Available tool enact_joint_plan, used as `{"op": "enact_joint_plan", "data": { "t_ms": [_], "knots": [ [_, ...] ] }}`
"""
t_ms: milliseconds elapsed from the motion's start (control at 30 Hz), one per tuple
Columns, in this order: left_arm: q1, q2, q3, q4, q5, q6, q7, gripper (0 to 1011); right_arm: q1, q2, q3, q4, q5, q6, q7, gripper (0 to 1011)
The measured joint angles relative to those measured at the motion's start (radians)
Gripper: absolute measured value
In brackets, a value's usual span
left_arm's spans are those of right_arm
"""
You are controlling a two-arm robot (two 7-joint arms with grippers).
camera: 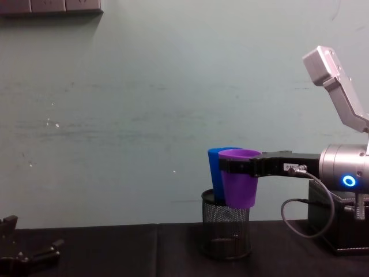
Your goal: Pick up one cup with a gripper and tap it against the other cup.
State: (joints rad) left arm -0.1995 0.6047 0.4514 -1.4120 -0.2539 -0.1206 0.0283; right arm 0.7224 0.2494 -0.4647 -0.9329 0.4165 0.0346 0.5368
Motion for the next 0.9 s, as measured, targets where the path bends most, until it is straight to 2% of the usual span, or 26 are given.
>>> {"op": "enact_joint_plan", "data": {
  "t_ms": [500, 900],
  "knots": [
    [0.0, 0.0, 0.0, 0.0, 0.0, 0.0, 0.0, 1000, 0.062, -0.035, 0.02, 0.108, -0.016, -0.017, 0.033, 733],
    [0.0, 0.0, 0.0, 0.0, 0.0, 0.0, 0.0, 1000, 0.092, -0.052, 0.025, 0.151, -0.028, -0.026, 0.058, 733]
  ]
}}
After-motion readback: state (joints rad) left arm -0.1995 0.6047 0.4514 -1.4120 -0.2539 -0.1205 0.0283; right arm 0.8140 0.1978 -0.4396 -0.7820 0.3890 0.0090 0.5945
